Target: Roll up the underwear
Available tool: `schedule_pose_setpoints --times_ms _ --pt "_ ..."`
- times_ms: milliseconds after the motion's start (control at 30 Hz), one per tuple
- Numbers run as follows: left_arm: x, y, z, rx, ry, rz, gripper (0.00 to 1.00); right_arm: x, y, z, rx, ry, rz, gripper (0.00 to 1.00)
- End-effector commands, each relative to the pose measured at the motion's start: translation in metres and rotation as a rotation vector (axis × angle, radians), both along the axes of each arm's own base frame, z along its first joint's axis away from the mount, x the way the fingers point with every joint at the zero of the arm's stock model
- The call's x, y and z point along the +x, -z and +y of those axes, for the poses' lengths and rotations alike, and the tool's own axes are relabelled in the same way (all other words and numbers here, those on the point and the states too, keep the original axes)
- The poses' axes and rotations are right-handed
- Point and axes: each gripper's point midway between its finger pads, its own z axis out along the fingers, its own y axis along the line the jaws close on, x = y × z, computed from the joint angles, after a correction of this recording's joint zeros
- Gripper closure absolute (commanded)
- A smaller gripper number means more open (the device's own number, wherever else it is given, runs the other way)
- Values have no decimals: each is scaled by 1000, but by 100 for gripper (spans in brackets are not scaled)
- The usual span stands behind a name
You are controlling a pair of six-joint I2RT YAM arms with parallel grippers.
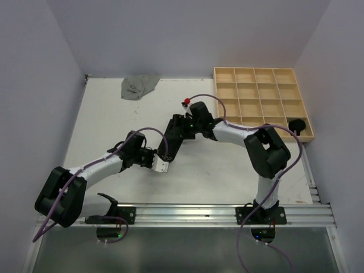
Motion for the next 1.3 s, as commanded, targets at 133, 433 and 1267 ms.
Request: schedule_pose_setpoints --times_ms 133,433,1267 --pt "-36 10 2 63 -38 374 100 9 -63 -65 -118 0 -248 17" --pt "-34 -5 -6 115 -115 619 100 -38 -111 -95 -51 -55 -442 22" --pt "-2 38 -56 237 -312 1128 100 -128 -84 -108 -166 -422 -575 42"
